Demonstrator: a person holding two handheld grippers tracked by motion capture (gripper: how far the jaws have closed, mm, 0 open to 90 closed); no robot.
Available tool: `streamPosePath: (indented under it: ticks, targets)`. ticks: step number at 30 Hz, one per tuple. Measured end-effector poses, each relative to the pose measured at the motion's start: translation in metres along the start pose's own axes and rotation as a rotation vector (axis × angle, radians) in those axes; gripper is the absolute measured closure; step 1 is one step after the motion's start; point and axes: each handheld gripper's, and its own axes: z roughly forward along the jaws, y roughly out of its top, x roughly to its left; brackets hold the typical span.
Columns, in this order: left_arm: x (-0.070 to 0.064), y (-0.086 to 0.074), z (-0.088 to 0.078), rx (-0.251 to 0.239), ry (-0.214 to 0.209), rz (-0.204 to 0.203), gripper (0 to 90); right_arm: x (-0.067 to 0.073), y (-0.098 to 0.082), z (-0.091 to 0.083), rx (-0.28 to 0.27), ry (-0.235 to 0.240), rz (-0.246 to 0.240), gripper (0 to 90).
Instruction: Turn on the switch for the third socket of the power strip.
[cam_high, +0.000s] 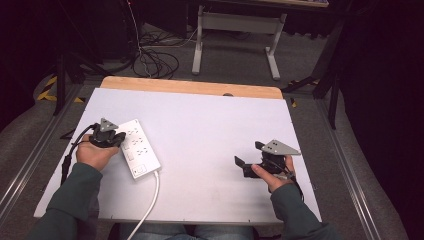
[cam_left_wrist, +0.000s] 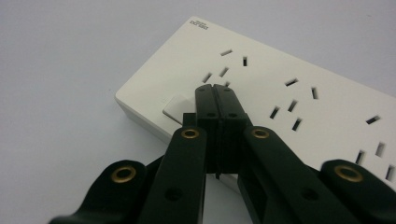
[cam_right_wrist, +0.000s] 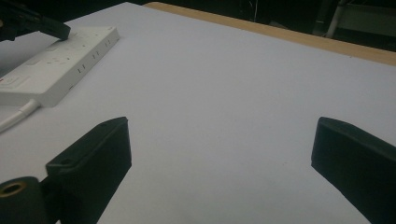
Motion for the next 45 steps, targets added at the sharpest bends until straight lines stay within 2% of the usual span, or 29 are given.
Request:
streamPosePath:
  ticks: [4, 5, 8, 11, 12, 19, 21, 22, 32, 36, 45]
  targets:
    - [0.001, 0.000, -0.001, -0.012, -0.007, -0.028, 89.2, 0.000, 0.000, 0.001, 0.003, 0.002, -0.003, 5.8]
    - [0.004, 0.001, -0.005, -0.043, -0.009, -0.051, 89.2, 0.000, 0.000, 0.001, 0.003, 0.003, -0.003, 5.7]
    - [0.008, 0.002, -0.013, -0.095, -0.013, -0.096, 90.0, -0.001, 0.000, 0.001, 0.007, 0.001, -0.002, 5.7]
    - [0.010, 0.001, -0.018, -0.119, -0.023, -0.107, 90.0, -0.001, 0.000, 0.001, 0.006, 0.000, -0.002, 5.7]
    - [0.010, 0.001, -0.024, -0.149, -0.038, -0.127, 90.0, 0.000, 0.001, 0.002, 0.006, 0.000, -0.006, 5.8]
    - [0.003, 0.001, -0.043, -0.247, -0.094, -0.163, 90.0, 0.001, 0.002, 0.004, 0.007, 0.005, -0.009, 5.8]
    - [0.002, 0.001, -0.046, -0.256, -0.100, -0.166, 90.0, 0.000, 0.001, 0.004, 0.008, 0.005, -0.005, 5.8]
    - [0.001, 0.001, -0.052, -0.283, -0.114, -0.180, 90.0, 0.000, 0.002, 0.004, 0.009, 0.004, -0.002, 5.8]
    - [-0.002, 0.001, -0.064, -0.346, -0.133, -0.194, 90.0, 0.000, 0.002, 0.004, 0.007, 0.005, -0.005, 5.8]
    - [-0.002, 0.001, -0.068, -0.361, -0.135, -0.202, 90.0, 0.000, 0.002, 0.005, 0.010, 0.006, -0.003, 5.8]
    - [-0.004, -0.002, -0.075, -0.374, -0.141, -0.191, 90.0, -0.001, 0.002, 0.005, 0.012, 0.007, -0.005, 5.7]
